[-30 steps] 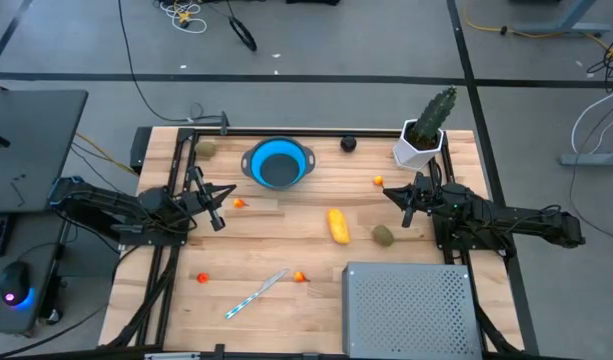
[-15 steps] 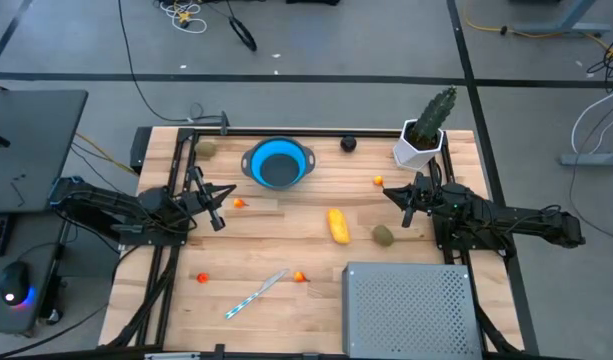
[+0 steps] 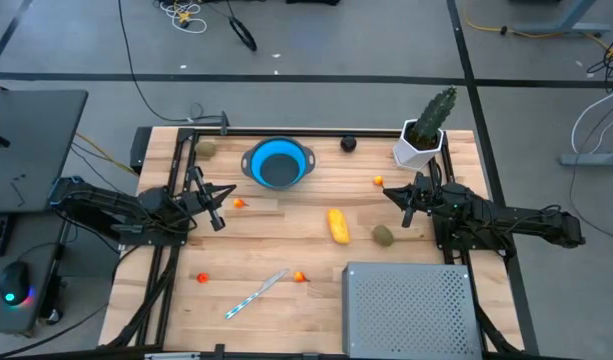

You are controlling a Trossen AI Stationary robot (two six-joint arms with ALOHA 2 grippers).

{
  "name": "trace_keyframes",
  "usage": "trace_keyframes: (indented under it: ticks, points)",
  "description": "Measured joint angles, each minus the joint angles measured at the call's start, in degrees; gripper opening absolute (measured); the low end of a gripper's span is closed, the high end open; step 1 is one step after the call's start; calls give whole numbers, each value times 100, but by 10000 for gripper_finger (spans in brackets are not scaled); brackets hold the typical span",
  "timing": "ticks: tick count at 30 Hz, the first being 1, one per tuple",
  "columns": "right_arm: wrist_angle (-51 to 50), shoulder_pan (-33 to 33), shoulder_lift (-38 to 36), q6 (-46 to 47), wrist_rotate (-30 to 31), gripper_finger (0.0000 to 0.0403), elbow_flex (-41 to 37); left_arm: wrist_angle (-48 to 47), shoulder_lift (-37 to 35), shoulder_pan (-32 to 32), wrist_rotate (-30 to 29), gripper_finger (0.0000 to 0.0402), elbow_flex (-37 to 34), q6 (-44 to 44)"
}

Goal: Pick & Place Fruit

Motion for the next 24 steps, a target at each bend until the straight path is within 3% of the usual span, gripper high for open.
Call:
trace_keyframes:
  ticks: [24]
  points:
    - [0,0,0,0,2,19,0,20,1,-1,4,18,-1,-314]
